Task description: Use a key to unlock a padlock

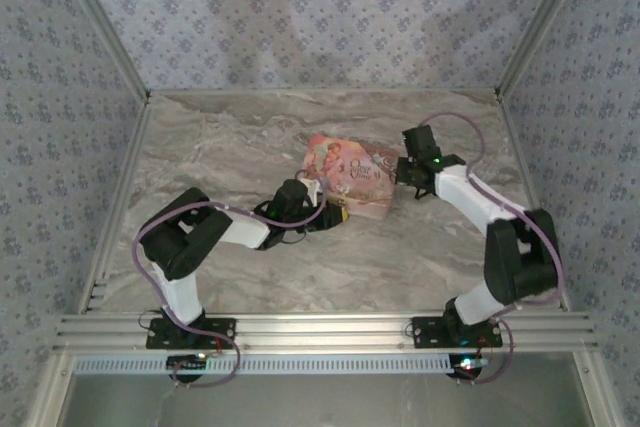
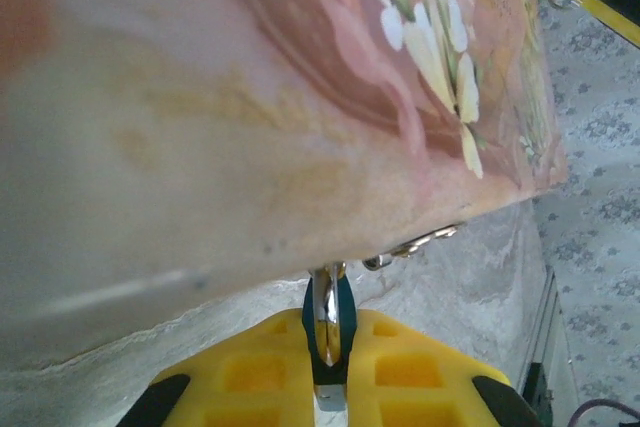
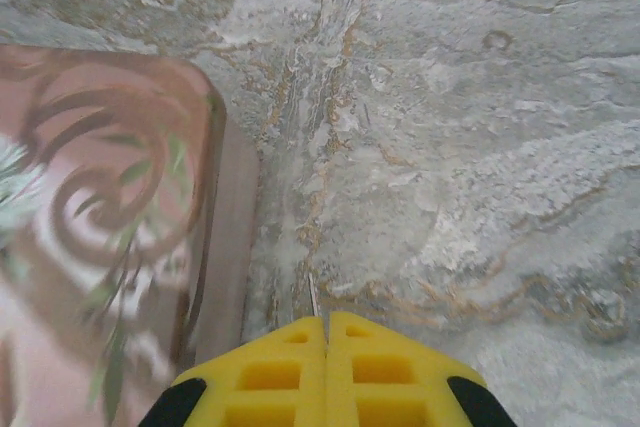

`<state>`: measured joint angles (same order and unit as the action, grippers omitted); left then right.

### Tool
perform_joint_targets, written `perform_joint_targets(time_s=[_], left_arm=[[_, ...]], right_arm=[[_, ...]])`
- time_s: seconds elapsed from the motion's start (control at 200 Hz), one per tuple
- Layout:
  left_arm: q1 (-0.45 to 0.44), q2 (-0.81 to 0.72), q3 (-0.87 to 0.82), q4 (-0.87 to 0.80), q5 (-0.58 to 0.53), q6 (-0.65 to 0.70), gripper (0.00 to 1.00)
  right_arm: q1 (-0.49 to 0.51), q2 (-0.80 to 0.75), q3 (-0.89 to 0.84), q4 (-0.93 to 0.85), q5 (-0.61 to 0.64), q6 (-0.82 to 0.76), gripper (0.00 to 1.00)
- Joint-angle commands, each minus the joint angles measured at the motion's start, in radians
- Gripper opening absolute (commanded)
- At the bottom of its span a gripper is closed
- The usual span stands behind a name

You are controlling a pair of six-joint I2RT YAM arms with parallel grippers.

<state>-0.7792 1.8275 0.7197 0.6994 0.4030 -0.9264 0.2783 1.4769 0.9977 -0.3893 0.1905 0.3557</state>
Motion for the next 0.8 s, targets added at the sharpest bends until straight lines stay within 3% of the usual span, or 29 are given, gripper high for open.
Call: perform_joint_targets(time_s=[0.0,0.255,0.49,0.635,0.794], left_arm=[[0.003,0.006,0.053,0.055,0.004,-0.061,0.10],[0.011,0.004,0.076,0.084,0.031,-0.110,0.09],[0.017,0.001,0.098,0.077,0.026,-0.148,0.09],[0.019,-0.012,0.120,0.045,0.019,-0.163,0.09],[0.025,-0.053,0.158,-0.069,0.005,-0.143,0.09]], right_arm=[[-0.023,-0.151,-0.075,-0.033,-0.110,0.034,0.00],[-0.107,-0.489,-0.253,-0.008,-0.473,0.080,0.00],[-0.193,-0.578,-0.361,0.145,-0.846,0.201,0.00],[-0.195,-0.614,-0.420,0.271,-0.955,0.266,0.00],[-0.195,-0.654,-0.448,0.281,-0.984,0.314,0.00]])
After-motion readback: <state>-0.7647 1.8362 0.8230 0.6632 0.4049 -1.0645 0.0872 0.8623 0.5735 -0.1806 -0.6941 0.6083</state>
